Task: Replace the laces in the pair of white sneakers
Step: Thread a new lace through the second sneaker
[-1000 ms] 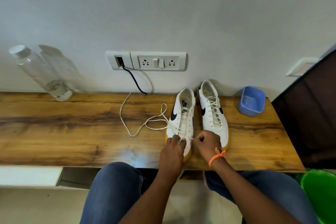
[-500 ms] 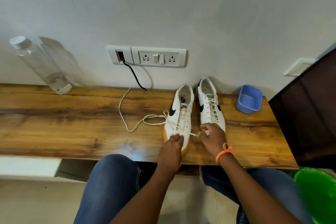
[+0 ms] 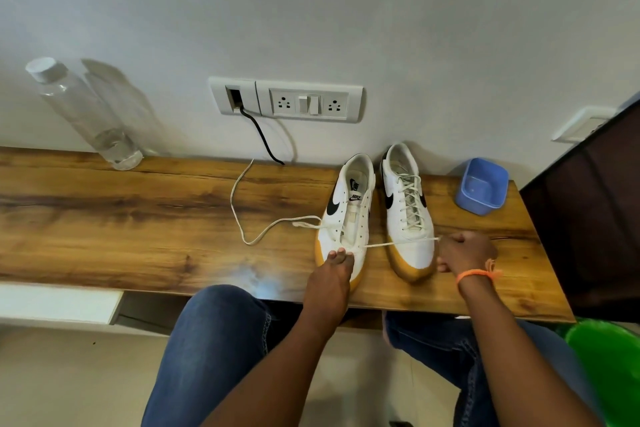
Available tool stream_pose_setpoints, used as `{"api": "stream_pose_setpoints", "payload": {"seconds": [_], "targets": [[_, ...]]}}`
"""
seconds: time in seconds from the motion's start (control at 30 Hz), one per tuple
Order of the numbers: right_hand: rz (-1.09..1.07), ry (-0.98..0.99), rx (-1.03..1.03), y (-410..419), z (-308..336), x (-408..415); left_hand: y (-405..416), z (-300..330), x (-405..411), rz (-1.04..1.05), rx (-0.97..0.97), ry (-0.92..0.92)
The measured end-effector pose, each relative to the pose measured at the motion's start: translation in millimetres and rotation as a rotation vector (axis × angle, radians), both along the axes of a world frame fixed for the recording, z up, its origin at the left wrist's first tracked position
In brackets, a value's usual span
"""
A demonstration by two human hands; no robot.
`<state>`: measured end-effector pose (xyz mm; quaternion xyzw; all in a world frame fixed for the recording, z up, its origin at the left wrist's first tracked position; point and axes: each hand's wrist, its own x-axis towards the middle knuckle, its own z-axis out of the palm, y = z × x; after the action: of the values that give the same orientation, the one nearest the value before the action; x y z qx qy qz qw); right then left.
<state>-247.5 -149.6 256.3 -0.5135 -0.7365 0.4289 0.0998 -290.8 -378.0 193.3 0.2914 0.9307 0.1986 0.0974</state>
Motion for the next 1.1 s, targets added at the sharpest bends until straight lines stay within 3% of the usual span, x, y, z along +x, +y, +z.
{"api": "stream_pose_setpoints", "payload": {"seconds": [0.1,0.2,0.3,0.5,0.6,0.73,0.83,0.93,1.1], "targets": [[0.03,0.002,0.063,-7.4,-8.5,-3.0,1.8,1.7,1.2,0.008,-0.009,-0.01],[0.35,0.067,0.147,-48.6,-23.2,-14.3,2.6,2.7,0.9,0.017,-0.012,-0.025],[0.507,0.096,0.042,-83.2,-31.1,-22.0,4.0,3.8,1.1,0.015,0.014,-0.011],[0.328,0.082,-0.138,-73.8,-29.4,-25.9,3.8,3.2,-1.0,0.027,0.0,-0.008],[0.084,0.108,-0.158,-32.4,-21.4,-24.0,3.3,4.6,-1.2,0.024,-0.007,-0.01],[-0.071,0.072,-0.022,1.6,-18.2,-12.7,2.3,5.5,-0.8,0.024,-0.023,-0.009],[0.191,0.051,0.192,-29.1,-25.2,-15.2,3.0,6.1,-1.5,0.029,-0.028,-0.002],[0.499,0.087,0.158,-68.3,-31.0,-20.8,4.1,6.2,-0.8,0.032,-0.013,0.012],[0.476,0.029,-0.045,-87.8,-31.8,-22.5,3.5,5.7,-1.9,0.026,-0.013,0.026]]}}
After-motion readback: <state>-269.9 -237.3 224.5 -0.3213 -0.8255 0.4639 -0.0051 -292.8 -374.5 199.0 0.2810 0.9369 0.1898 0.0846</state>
